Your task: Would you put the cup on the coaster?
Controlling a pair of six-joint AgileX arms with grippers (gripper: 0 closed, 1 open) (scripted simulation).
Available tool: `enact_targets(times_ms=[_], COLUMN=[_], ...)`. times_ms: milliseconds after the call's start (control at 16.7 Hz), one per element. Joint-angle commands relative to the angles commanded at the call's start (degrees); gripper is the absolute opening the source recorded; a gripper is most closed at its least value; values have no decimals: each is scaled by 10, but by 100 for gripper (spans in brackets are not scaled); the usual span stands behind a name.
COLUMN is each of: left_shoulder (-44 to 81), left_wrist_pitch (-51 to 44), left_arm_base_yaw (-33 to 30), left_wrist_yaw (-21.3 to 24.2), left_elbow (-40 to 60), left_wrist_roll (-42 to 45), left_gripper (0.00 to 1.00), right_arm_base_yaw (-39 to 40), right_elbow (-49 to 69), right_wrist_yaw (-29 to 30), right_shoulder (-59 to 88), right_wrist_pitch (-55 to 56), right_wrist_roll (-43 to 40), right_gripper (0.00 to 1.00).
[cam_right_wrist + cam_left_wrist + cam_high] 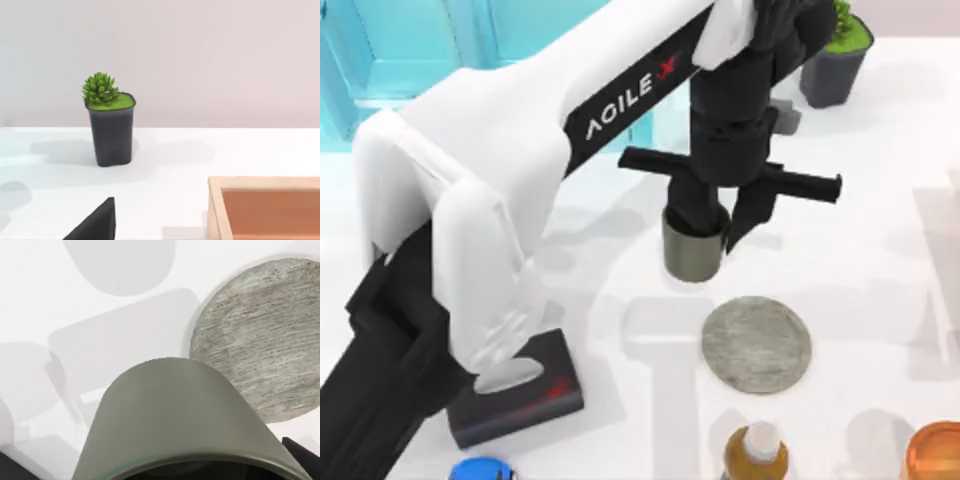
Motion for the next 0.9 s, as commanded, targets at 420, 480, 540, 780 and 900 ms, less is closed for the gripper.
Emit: enact_targets(times_ms=[420,480,540,780,900], left_shoulder=[86,90,94,95,95], left_wrist_pitch=[-10,-10,-10,-9,-9], left_arm_base_yaw=[-89,-96,-101,-105,-105], left_wrist_yaw=[-47,-53,-57,-61,-61], left_elbow=[130,143,154,163,163], left_wrist_roll=[-249,-266,-279,-289,-289], left_gripper=[0,0,0,0,0], right_arm_base_yaw=[0,0,0,0,0], right_elbow=[0,0,0,0,0], right_wrist_yaw=[0,0,0,0,0], right_shoulder=[0,0,0,0,0], right_wrist_pitch=[0,0,0,0,0], right_wrist_roll=[0,0,0,0,0], right_gripper=[100,100,100,100,100])
